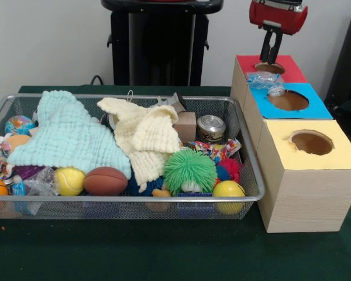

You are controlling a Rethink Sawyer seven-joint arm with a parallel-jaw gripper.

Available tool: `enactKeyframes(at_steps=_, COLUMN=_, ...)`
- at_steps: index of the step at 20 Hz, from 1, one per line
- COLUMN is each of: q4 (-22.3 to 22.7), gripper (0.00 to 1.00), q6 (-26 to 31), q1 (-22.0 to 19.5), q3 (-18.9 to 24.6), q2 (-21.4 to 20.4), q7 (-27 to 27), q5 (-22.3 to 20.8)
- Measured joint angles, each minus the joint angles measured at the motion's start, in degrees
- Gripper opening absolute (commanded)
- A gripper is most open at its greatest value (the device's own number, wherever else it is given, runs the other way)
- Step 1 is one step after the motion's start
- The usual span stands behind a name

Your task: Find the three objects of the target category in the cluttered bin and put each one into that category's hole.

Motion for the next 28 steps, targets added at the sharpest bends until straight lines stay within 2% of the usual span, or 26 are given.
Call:
enactKeyframes(at_steps=14, q4=-0.6, gripper=0.0, q6=-0.61, q1=-1.03, q3=0.05, q2=-0.22, q7=0.0, q5=-0.41)
enactKeyframes(at_steps=21, q4=-0.45, gripper=0.0, q6=-1.84, q1=-8.49, q3=2.13, q2=-0.29, q7=0.0, q5=-3.6)
enactKeyframes(at_steps=28, q4=-0.41, gripper=0.0, q6=-1.84, q1=-13.27, q3=2.74, q2=-0.28, q7=0.0, q5=-7.52)
